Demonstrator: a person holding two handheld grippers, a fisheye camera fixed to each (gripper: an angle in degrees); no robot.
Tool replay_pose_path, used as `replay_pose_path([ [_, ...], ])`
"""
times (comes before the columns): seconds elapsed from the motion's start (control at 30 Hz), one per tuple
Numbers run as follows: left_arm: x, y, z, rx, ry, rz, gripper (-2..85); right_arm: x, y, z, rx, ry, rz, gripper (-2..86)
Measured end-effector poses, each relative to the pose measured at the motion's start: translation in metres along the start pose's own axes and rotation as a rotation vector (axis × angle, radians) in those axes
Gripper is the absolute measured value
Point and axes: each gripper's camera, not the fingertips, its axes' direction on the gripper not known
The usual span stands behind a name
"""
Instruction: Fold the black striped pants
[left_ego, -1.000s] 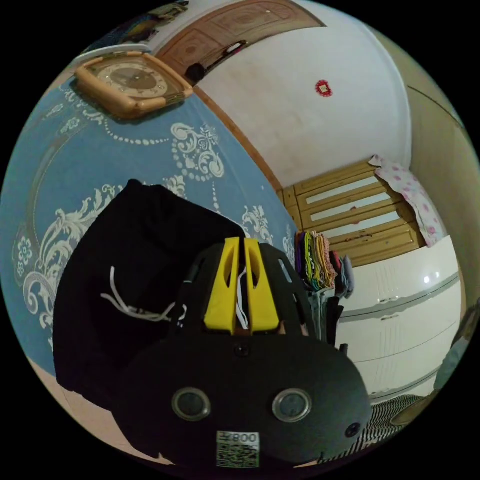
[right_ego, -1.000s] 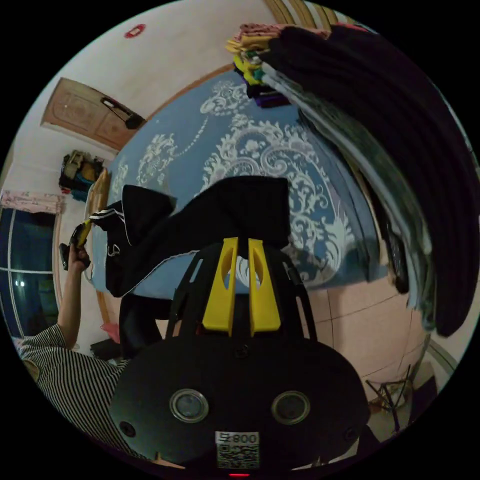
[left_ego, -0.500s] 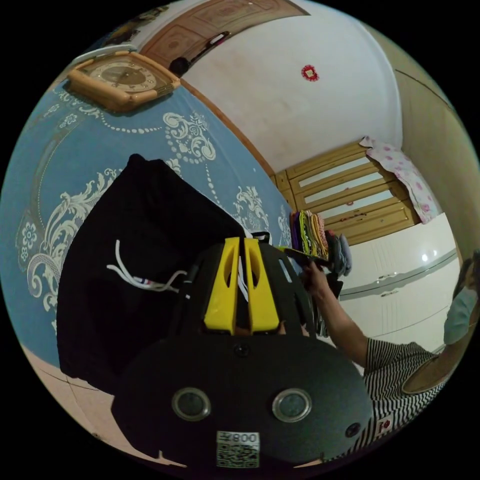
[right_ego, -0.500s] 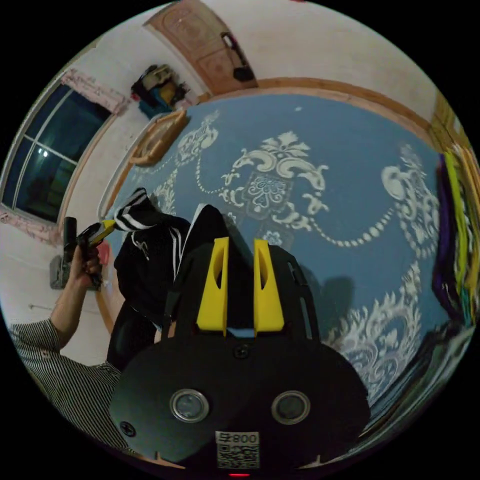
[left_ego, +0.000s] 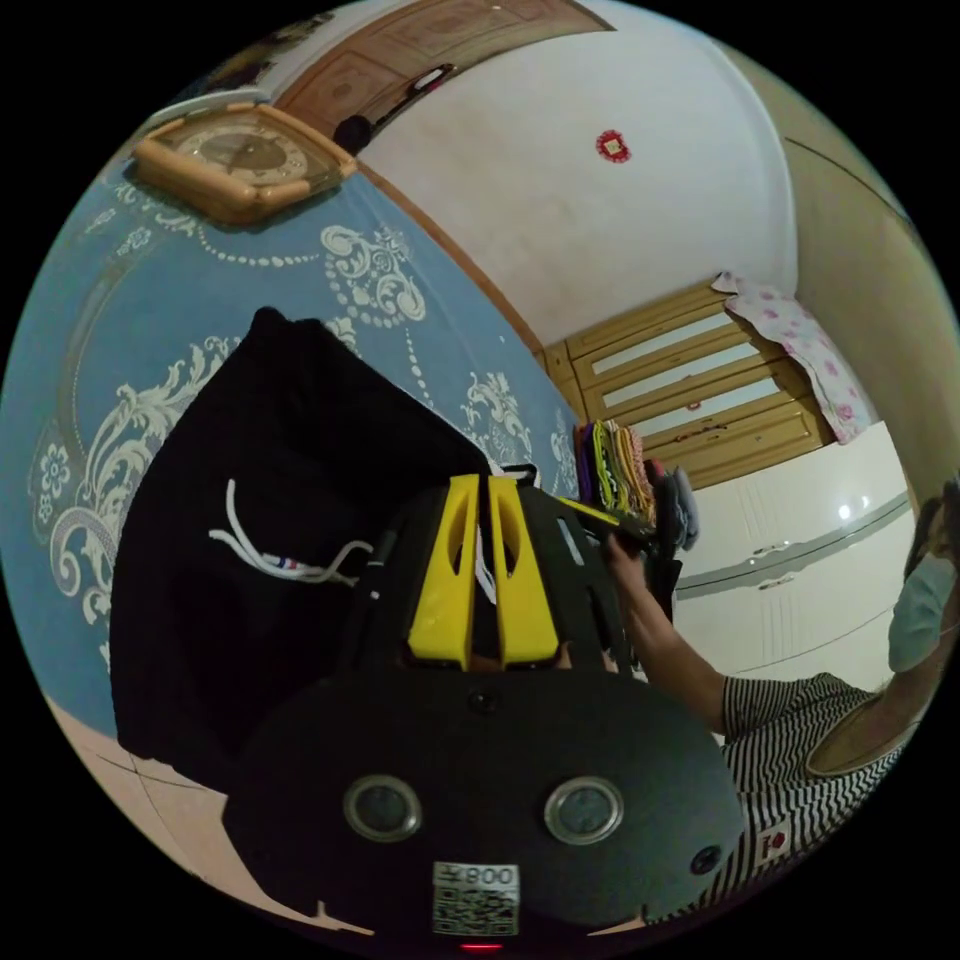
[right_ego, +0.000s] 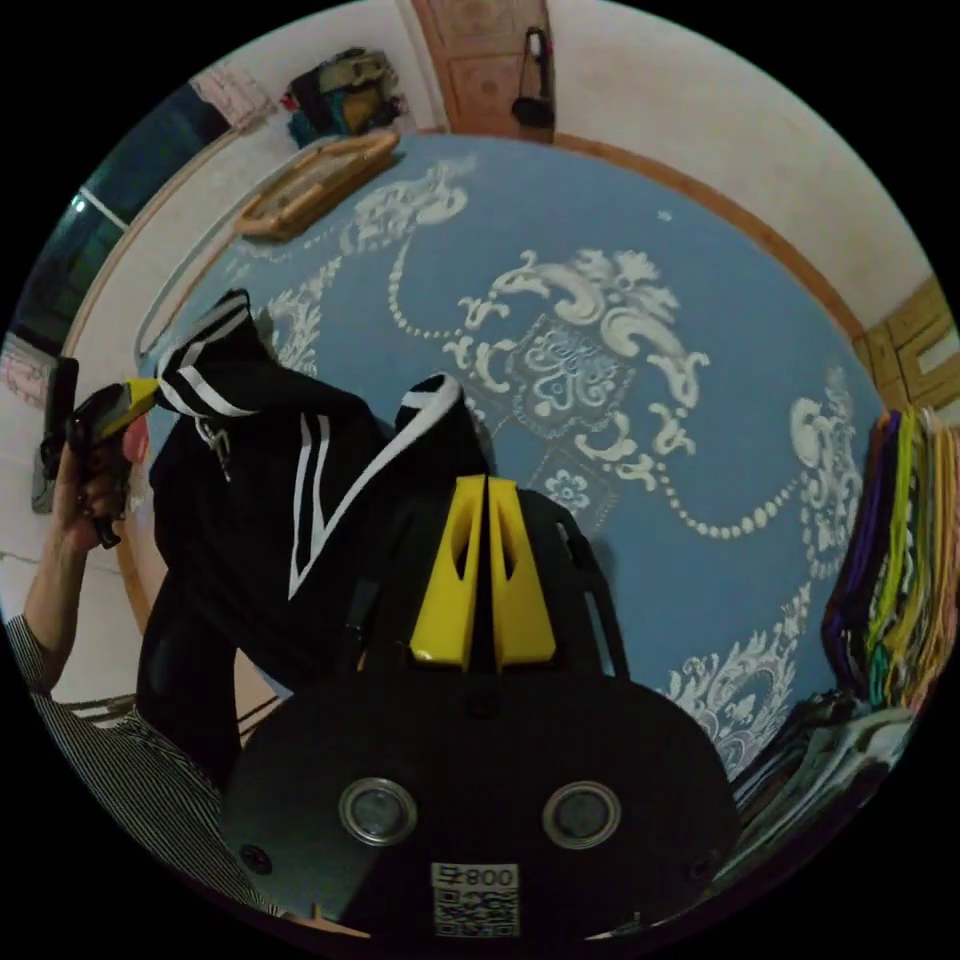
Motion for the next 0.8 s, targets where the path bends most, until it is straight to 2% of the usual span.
replay_pose_path([
  [0.17, 0.008, -0.007, -0.025, 0.071, 0.054, 0.079, 2.2, 0.016, 0.07, -0.106, 0.34, 0.036, 0.145, 0.2],
  [0.23, 0.009, -0.013, -0.027, 0.096, 0.038, 0.085, 2.3, 0.021, 0.102, -0.148, 0.471, 0.147, 0.232, 0.2],
  [0.3, 0.008, -0.022, -0.025, 0.117, 0.03, 0.068, 2.6, 0.028, 0.115, -0.166, 0.523, 0.234, 0.297, 0.2],
  [0.37, -0.001, -0.037, -0.013, 0.084, -0.008, 0.03, 3.2, 0.042, 0.113, -0.168, 0.478, 0.305, 0.358, 0.1],
  [0.5, -0.018, -0.038, -0.003, -0.004, -0.105, -0.065, 4.3, 0.096, 0.095, -0.137, 0.2, 0.32, 0.532, 0.0],
  [0.53, -0.021, -0.031, -0.008, 0.011, -0.087, -0.062, 4.6, 0.107, 0.095, -0.127, 0.114, 0.296, 0.553, -0.1],
  [0.6, -0.024, -0.017, -0.019, 0.009, -0.031, 0.0, 5.2, 0.115, 0.104, -0.118, 0.063, 0.264, 0.583, 0.1],
  [0.67, -0.032, 0.01, -0.042, -0.029, -0.084, 0.065, 6.1, 0.109, 0.117, -0.114, 0.076, 0.215, 0.552, 0.5],
  [0.8, -0.057, 0.064, -0.092, -0.05, -0.216, 0.048, 7.5, 0.053, 0.155, -0.093, 0.088, 0.066, 0.327, 2.4],
])
